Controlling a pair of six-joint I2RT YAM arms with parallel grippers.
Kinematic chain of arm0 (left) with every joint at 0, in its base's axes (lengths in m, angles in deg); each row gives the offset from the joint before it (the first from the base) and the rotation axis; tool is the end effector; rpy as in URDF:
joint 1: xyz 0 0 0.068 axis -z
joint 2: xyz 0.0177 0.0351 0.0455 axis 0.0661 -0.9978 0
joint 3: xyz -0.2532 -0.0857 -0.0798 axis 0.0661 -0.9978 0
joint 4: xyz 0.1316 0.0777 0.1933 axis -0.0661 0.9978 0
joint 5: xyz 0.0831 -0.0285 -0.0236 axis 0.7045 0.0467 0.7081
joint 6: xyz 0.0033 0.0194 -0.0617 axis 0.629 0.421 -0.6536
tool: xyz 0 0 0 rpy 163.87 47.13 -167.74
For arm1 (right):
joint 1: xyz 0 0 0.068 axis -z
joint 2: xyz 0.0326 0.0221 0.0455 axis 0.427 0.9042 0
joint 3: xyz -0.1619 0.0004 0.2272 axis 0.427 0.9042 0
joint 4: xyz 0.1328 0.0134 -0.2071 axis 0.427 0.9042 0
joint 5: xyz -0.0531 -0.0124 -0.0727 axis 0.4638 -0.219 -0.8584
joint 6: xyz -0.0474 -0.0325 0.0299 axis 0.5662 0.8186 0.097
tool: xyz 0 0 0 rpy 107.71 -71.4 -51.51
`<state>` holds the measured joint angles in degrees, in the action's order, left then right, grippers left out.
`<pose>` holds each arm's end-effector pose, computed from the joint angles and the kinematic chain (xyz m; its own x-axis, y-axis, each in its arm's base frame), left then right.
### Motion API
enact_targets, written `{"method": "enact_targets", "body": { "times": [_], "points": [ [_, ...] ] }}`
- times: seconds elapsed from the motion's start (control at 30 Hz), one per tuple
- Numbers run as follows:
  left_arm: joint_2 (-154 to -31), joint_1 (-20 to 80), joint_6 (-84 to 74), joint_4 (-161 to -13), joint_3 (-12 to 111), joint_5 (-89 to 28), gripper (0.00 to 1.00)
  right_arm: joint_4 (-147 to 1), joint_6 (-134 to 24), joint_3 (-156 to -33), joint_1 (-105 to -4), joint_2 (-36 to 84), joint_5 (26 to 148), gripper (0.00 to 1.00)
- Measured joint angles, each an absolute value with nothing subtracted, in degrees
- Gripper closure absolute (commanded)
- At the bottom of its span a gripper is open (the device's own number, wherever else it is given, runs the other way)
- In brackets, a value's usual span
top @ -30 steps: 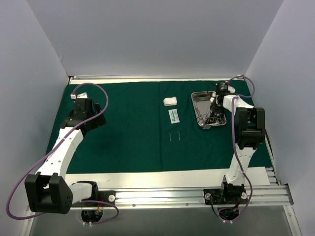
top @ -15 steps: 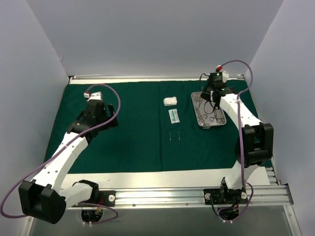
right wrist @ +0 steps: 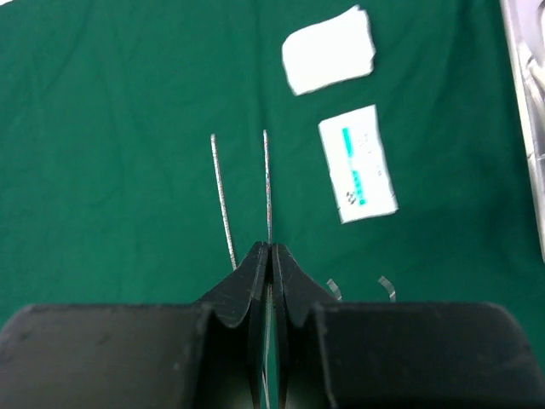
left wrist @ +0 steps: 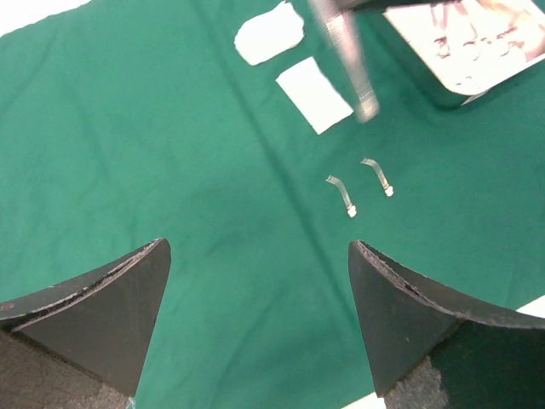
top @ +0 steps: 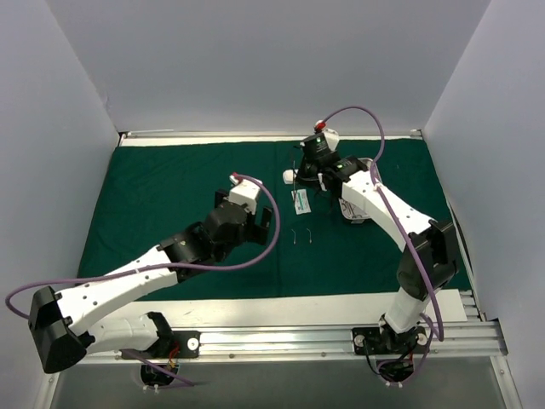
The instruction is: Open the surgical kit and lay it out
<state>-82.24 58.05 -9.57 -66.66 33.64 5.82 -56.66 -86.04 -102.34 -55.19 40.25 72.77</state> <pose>0.1637 -0.1867 0.3306 -0.3821 0.1200 -0.9163 0.3816 0.9235 -0.0382 0.3483 0.1940 0.3229 -0.5998 0.3587 -0.7152 -0.0571 0.8724 0.4854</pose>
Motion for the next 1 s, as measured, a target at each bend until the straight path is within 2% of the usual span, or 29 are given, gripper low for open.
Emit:
{"method": "enact_targets", "body": {
  "times": [0.13, 0.23, 0.27, 0.3, 0.8, 0.9, 1.0],
  "points": [
    [-86.0, 63.1, -5.6, -74.3, 32.9, 9.2, 0.05, -52.8, -89.2, -104.9, -57.9, 40.4, 70.1, 1.00],
    [-89.0, 65.2, -2.4, -80.4, 31.8, 10.6, 0.00, -49.7, -91.5, -107.6, -58.9, 41.1, 68.0, 1.00],
    [-89.9, 65.7, -1.3, -83.0, 31.1, 10.7, 0.08, -48.7, -92.1, -108.2, -59.2, 41.3, 67.4, 1.00],
    [-90.4, 65.9, -0.6, -84.9, 30.5, 10.8, 0.09, -47.7, -92.8, -108.9, -59.4, 41.4, 66.8, 1.00],
    [-94.4, 66.1, 9.5, -108.4, 22.1, 5.0, 0.10, -39.2, -100.4, -112.2, -64.4, 42.1, 61.4, 1.00],
    [-95.9, 66.1, 10.3, -110.6, 22.1, 4.9, 0.17, -38.6, -100.9, -112.6, -65.2, 42.1, 61.0, 1.00],
    [-97.5, 66.0, 11.1, -112.9, 22.0, 5.8, 0.30, -38.4, -101.1, -112.7, -65.9, 42.1, 60.7, 1.00]
  ]
}}
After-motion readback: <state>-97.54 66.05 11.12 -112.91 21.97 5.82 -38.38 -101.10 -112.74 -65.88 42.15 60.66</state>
